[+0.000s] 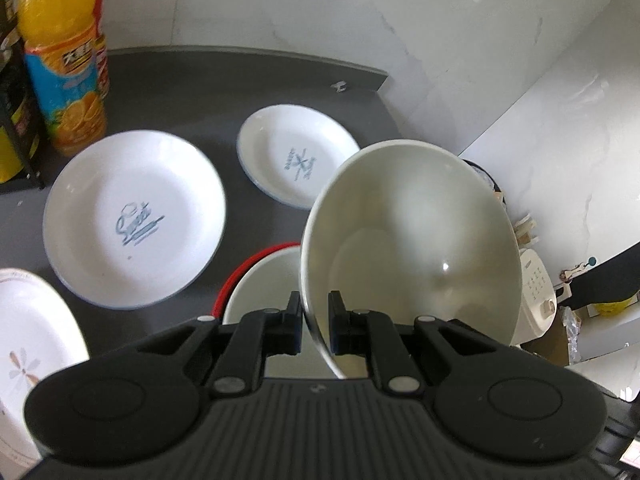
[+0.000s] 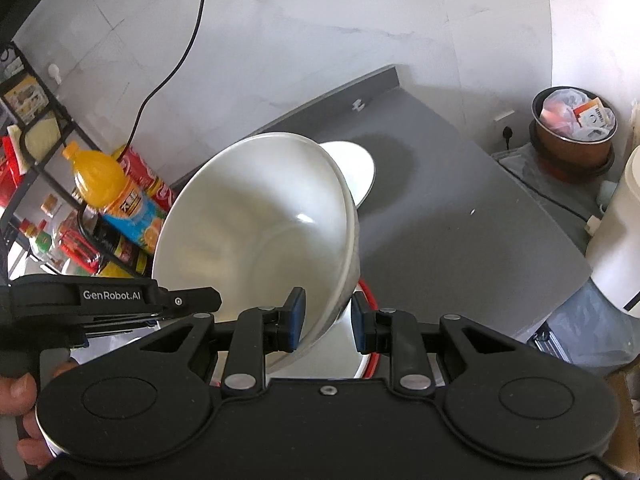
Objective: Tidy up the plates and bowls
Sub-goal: 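Lift the patterned white bowl into the stacked bowls and open both grippers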
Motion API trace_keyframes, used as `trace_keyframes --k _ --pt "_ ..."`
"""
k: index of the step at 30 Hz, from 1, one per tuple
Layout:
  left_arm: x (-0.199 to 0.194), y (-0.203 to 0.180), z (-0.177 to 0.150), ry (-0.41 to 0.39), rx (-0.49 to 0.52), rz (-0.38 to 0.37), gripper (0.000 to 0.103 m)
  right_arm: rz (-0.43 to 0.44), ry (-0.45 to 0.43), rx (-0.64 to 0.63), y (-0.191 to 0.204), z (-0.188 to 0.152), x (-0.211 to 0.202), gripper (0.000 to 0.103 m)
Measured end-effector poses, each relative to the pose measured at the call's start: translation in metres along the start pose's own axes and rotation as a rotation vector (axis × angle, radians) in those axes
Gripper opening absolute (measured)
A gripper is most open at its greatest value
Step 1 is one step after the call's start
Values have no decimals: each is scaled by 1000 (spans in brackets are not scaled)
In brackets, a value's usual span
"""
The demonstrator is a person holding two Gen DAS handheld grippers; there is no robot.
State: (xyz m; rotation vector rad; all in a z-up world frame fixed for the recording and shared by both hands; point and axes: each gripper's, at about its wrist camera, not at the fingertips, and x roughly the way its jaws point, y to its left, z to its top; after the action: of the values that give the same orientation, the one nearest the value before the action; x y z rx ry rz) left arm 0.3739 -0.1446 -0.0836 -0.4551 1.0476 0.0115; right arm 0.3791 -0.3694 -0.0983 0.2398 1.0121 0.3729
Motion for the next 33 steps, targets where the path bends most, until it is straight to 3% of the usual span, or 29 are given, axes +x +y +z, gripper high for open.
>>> trace_keyframes --k 21,33 --pt "24 25 -35 101 -53 69 11 -35 113 -39 10 -25 25 24" --pt "29 17 -35 100 -44 116 15 -44 145 -54 4 -22 37 24"
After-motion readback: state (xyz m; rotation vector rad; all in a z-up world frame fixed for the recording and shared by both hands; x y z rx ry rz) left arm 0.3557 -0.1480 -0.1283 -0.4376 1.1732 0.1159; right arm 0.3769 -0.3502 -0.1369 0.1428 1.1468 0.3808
